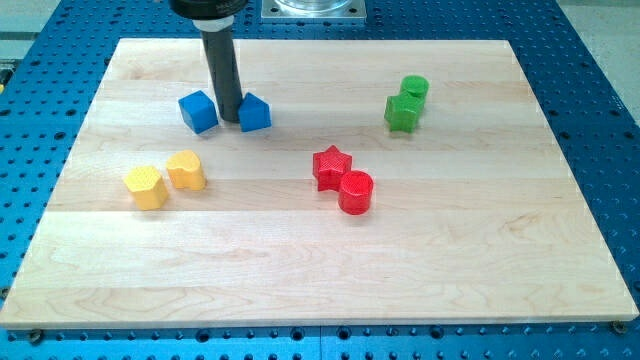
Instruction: Place the red star horizontally to the triangle
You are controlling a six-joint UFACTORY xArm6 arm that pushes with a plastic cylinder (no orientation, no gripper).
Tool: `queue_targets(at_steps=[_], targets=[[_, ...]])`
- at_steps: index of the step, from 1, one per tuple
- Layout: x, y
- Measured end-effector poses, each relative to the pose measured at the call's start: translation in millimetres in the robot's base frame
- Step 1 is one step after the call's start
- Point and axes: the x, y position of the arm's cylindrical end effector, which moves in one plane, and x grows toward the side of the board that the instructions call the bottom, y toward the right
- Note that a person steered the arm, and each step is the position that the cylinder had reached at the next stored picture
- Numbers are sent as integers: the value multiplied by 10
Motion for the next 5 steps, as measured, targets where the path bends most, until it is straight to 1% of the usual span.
queue_targets(at_steps=[1,3,4,5], targets=[[0,154],[-81,89],[-453,-320],[-429,-734]])
